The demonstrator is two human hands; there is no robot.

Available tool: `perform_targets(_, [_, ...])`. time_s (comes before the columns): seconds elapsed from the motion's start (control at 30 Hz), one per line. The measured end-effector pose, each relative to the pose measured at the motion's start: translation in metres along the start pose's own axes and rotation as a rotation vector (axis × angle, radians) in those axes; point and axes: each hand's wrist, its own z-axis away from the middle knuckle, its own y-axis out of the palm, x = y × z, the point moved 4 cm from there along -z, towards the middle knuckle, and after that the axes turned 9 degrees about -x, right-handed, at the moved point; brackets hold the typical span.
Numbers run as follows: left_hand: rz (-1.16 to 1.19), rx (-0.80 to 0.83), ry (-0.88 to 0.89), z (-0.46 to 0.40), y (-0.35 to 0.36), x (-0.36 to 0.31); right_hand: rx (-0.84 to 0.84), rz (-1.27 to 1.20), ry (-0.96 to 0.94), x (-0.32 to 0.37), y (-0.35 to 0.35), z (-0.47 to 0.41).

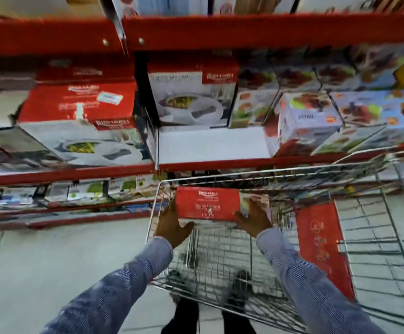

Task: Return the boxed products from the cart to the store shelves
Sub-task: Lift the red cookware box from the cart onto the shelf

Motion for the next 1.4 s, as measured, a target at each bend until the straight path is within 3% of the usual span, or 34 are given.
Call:
perform_targets(0.17, [0.157, 0.111, -0.353, -0.02, 0.034, 0.036, 0.146, -0.177, 0.136, -0.024, 0.033, -0.015])
perform_targets(0.3, [0.227, 0.138, -0.475, -0.025, 0.041, 0.051, 0.14, -0.293, 0.127, -0.022, 0.039, -0.01])
perform_targets(0.47, [0.258, 0.099, -0.453, -0.016, 0.02, 0.051, -0.016, -0.35, 0.11, -0.018, 0.015, 0.012])
perform_targets(0.7, [0.323, -0.107, -0.259, 0.019, -0.059, 0.008, -0.285, -0.384, -0.119, 0.02, -0.068, 0.054])
perform_targets(1.03, [0.402, -0.601, 0.057, 0.041, -0.184, -0.084, -0.524, -0.576, -0.325, 0.107, -0.192, 0.098])
perform_targets(1.4, [0.482, -0.722, 0.028, 0.007, -0.21, -0.122, -0.435, -0.804, -0.373, 0.154, -0.21, 0.058])
